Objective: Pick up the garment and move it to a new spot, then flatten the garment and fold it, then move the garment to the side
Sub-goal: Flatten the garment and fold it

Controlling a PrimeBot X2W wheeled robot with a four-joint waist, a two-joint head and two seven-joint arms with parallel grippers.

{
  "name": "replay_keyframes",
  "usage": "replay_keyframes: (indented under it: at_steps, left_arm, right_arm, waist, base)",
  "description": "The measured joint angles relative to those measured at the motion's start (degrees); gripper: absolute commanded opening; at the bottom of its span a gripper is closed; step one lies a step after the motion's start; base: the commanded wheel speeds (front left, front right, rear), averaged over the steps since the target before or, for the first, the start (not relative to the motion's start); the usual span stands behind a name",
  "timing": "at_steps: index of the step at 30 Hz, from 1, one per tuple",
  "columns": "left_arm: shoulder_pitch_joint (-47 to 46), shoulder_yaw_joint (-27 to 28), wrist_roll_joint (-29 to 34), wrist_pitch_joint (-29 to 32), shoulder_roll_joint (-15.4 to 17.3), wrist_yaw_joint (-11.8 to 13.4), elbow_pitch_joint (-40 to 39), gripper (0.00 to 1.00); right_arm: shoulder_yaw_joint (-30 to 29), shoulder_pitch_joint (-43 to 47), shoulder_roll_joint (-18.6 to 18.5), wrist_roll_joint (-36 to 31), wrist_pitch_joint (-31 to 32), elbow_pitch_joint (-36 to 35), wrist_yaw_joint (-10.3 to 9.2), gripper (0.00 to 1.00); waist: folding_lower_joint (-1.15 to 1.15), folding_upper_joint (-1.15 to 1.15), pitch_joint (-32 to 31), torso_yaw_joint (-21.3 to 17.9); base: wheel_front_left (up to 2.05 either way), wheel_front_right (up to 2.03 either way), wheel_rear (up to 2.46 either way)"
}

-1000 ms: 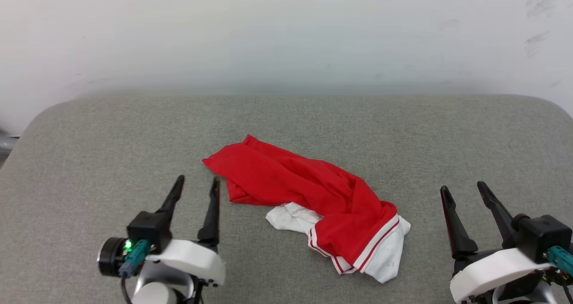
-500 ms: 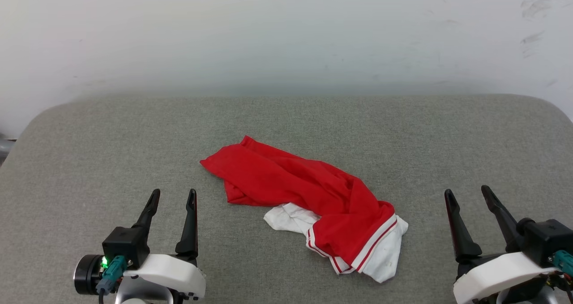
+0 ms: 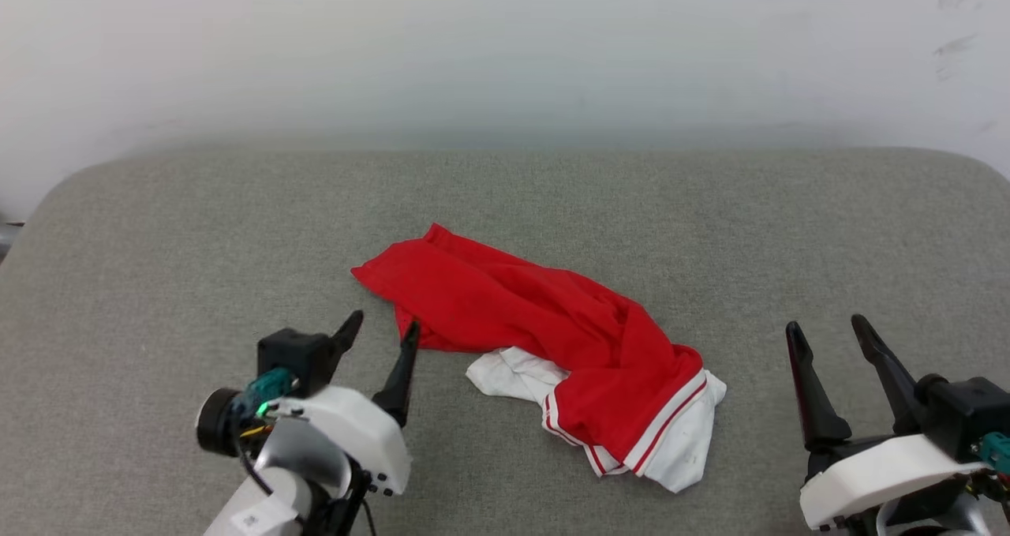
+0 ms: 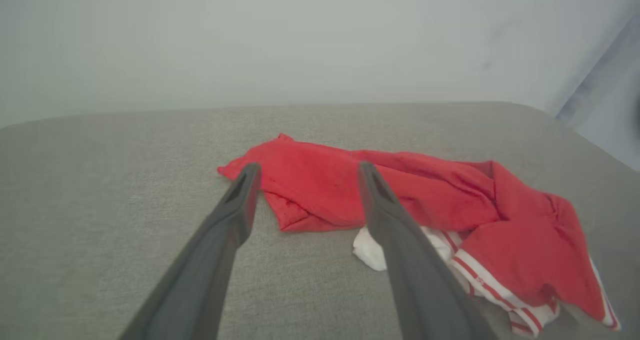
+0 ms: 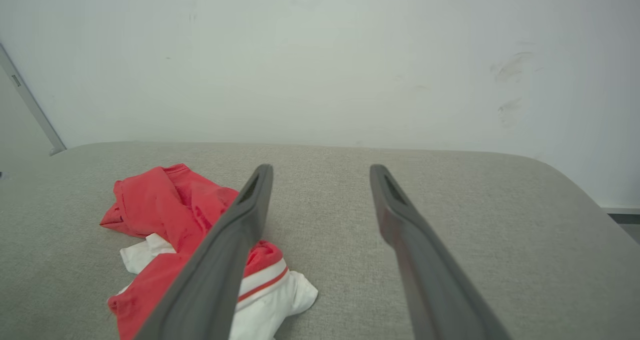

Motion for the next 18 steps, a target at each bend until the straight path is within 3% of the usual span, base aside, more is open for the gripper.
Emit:
replay_keyframes:
  at_steps: [4,7,18]
  left_arm:
    - [-7.01,-4.47,-1.77,9.50,-1.16,-4.74,4.89,1.00]
    - [-10.38,-6.59,-2.37,14.67,-1.81,-6.76,8.29,1.00]
    - [-18.25,-11.20,-3.31,28.38,-2.65,-9.94,20.98,1.00]
  right_arm:
    - [1.31,-1.81,0.01,-0.10,-0.07,-0.23,0.00,1.00]
    - [1.60,-2.60,0.01,-0.03,-0.42,-0.11,0.00,1.00]
    - [2.07,-5.99,0.00,1.03,-2.67,2.35,0.00,1.00]
  waist:
    - [0.00,0.00,2.66,-0.38]
    - [0.01,0.00,4.33,-1.30]
    - [0.01,0.00,9.97,-5.78]
  base:
    - [0.00,0.00,0.00]
    - [0.00,0.00,0.00]
    - [0.00,0.00,0.00]
